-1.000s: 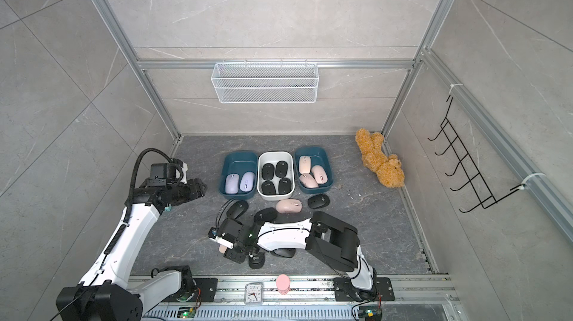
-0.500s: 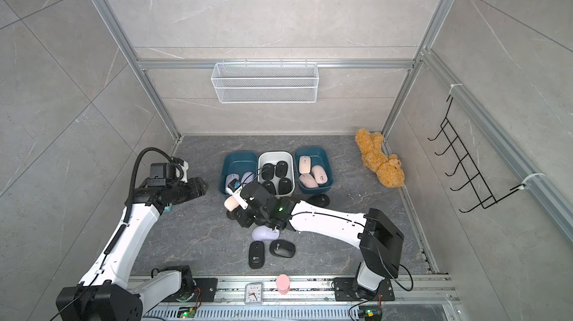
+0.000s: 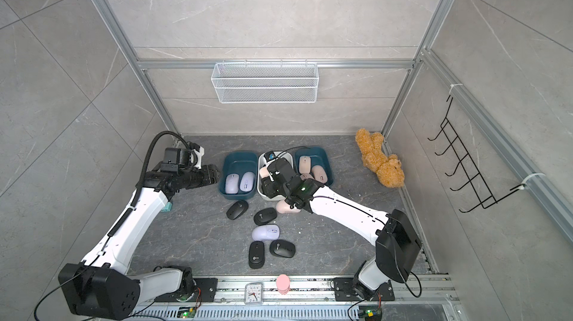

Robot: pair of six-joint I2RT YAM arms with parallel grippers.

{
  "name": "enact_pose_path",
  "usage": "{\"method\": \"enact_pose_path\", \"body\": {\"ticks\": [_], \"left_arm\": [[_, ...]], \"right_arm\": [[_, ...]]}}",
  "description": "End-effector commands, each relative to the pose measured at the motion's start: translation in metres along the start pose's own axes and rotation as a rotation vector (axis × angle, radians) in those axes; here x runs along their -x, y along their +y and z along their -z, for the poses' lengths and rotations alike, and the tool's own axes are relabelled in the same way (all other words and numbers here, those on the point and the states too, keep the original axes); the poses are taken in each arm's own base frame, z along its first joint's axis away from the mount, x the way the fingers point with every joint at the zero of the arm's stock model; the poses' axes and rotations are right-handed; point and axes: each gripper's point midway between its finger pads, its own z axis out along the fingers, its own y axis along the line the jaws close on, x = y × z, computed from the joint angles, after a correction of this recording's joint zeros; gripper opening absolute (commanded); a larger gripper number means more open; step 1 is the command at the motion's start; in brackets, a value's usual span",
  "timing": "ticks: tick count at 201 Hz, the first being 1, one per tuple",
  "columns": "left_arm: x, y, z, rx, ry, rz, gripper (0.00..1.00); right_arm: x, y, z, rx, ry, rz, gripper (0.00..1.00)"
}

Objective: Place the mice by color into the storage box
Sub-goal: Place the mouse in the storage box.

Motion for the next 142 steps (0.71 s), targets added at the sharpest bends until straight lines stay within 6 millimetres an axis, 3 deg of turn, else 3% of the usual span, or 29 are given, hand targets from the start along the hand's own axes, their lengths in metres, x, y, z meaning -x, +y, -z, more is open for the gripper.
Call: {"method": "enact_pose_path", "body": {"ticks": [1,45,74,142], "left_arm": [[0.024,-0.008,0.004,-0.010,-0.062,-0.013,0.68],[0.023,-0.005,-0.003,-0.002,-0.055,-0.016,0.68],[0.025,-0.005,-0.005,0.000,-0.052,-0.015,0.68],[0.023,-0.003,-0.009,0.001,-0.061,-0.026,0.68]], "right_arm": [[0.008,-0.044,-0.001,-0.141,-0.016,-0.036,0.51],[0.007,-0.127,-0.024,-0.324,-0.015,-0.099,0.51],[0.005,-0.168,-0.041,-0.386,-0.010,-0.144,0.52],[0.001,-0.233,-0.083,-0.444,-0.010,-0.219,0.52]]}}
